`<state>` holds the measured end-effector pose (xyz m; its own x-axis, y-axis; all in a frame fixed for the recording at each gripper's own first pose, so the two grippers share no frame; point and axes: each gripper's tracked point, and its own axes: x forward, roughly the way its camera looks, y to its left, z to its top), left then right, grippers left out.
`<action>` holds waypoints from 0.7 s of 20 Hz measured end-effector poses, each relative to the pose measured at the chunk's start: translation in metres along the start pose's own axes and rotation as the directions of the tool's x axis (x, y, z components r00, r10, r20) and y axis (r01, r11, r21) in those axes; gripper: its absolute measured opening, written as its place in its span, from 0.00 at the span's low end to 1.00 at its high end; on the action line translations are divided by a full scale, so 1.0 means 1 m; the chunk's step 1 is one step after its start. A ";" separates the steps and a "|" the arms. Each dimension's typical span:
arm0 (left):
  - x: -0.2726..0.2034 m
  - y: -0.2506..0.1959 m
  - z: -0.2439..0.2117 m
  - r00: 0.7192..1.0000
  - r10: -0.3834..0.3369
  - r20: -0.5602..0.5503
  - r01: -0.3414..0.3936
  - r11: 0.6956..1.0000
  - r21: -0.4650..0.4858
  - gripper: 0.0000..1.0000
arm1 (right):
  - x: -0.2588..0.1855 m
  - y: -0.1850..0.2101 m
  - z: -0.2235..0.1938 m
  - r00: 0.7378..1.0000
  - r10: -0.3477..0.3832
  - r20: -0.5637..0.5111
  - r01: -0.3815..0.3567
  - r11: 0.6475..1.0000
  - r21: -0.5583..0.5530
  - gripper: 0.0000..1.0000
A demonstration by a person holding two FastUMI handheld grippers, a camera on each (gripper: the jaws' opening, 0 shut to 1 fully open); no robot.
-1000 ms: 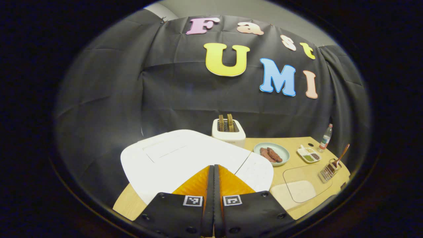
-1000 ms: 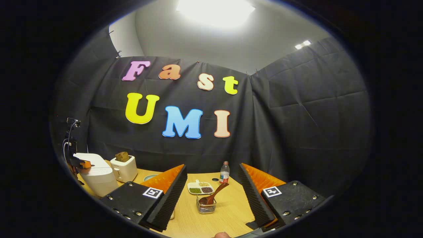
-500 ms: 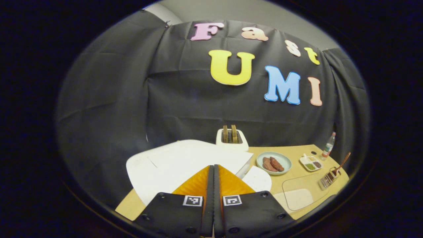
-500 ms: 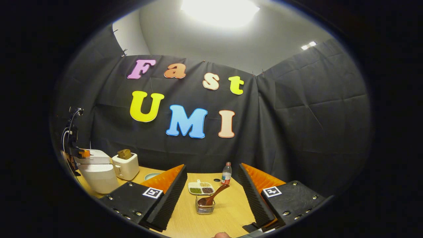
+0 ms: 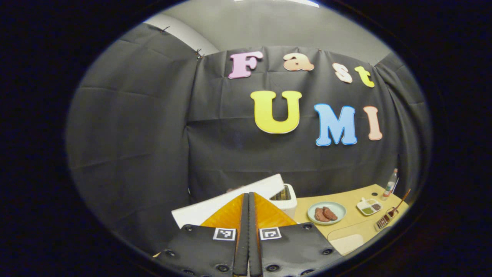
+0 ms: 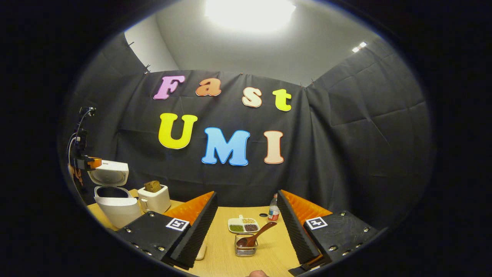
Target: Close the left gripper, press the button to open the rice cooker; take a wooden spoon from the chopstick holder with the right hand, scoop a spoonful of rice and pour it into the rice cooker, then put the wooden spoon back into the chopstick holder.
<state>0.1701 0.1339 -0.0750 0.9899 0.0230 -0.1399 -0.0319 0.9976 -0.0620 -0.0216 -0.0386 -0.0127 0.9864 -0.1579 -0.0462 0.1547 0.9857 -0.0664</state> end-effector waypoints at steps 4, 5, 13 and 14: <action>-0.048 -0.016 0.037 0.996 0.001 0.087 0.002 0.999 -0.034 0.08 | 0.019 -0.010 -0.002 1.000 0.025 0.009 -0.026 1.000 0.016 0.95; -0.059 -0.023 0.043 0.995 -0.004 0.105 0.007 0.999 -0.033 0.10 | 0.025 -0.012 -0.004 1.000 0.029 0.007 -0.029 0.999 0.016 0.95; -0.131 -0.083 0.066 0.986 -0.069 0.153 0.065 0.997 0.030 0.42 | 0.078 -0.044 -0.025 1.000 0.017 -0.014 -0.016 0.998 0.053 0.94; -0.138 -0.090 0.067 0.985 -0.075 0.154 0.072 0.997 0.026 0.55 | 0.084 -0.049 -0.029 1.000 0.014 -0.020 -0.013 0.998 0.063 0.94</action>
<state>0.0454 0.0458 0.0159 0.9989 -0.0420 0.0186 0.0428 0.9980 -0.0460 0.0516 -0.1013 -0.0420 0.9871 -0.1451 -0.0671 0.1453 0.9894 -0.0024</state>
